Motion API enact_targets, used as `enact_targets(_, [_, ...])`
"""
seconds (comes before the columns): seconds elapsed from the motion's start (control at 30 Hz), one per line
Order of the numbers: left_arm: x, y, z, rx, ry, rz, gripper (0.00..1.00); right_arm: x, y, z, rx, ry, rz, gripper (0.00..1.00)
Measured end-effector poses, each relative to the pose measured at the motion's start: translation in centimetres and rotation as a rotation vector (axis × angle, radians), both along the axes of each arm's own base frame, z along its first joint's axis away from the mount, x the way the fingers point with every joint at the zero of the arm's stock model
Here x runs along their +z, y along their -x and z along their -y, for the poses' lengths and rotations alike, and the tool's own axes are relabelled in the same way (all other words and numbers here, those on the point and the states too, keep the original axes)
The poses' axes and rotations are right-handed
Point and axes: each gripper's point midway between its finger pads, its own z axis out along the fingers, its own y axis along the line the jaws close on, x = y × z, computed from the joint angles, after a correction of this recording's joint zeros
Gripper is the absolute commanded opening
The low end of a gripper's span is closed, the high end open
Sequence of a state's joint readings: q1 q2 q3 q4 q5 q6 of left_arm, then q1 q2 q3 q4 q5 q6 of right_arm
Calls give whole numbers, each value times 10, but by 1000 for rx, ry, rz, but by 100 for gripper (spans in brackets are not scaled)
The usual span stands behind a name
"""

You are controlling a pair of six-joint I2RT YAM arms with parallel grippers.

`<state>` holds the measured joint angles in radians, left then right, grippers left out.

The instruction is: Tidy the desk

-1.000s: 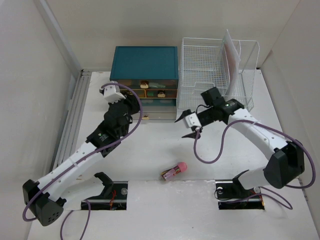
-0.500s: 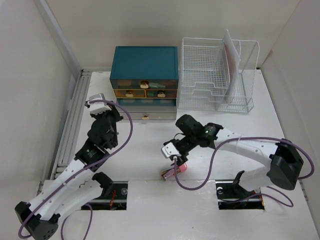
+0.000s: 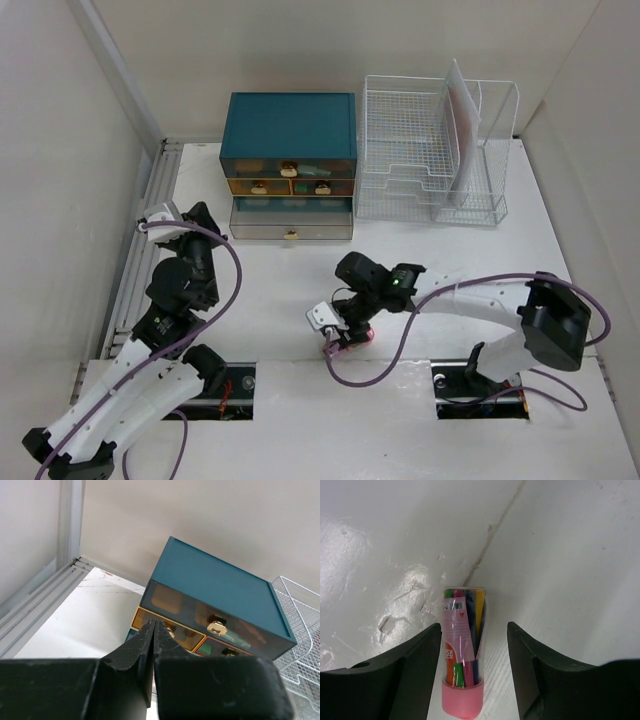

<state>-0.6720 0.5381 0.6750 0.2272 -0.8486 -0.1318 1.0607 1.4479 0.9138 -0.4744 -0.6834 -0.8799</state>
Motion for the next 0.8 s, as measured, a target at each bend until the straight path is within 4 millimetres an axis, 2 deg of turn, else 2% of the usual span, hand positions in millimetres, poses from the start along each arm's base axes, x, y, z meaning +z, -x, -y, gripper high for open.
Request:
enact_targets(0.27, [4, 4, -4, 1, 7, 21, 0, -31, 5, -6, -25, 107, -64, 60])
enact_targets(0.4, [7, 8, -7, 4, 14, 35, 0, -34, 11, -8, -11, 138, -40, 60])
enact_targets(0.53, [9, 9, -8, 4, 19, 43, 0, -36, 5, -16, -19, 168, 9, 60])
enact_targets(0.7, [10, 10, -9, 4, 25, 51, 0, -49, 1, -7, -37, 250, 82, 60])
enact_targets(0.8, [10, 10, -9, 4, 25, 51, 0, -50, -2, -5, -45, 272, 109, 60])
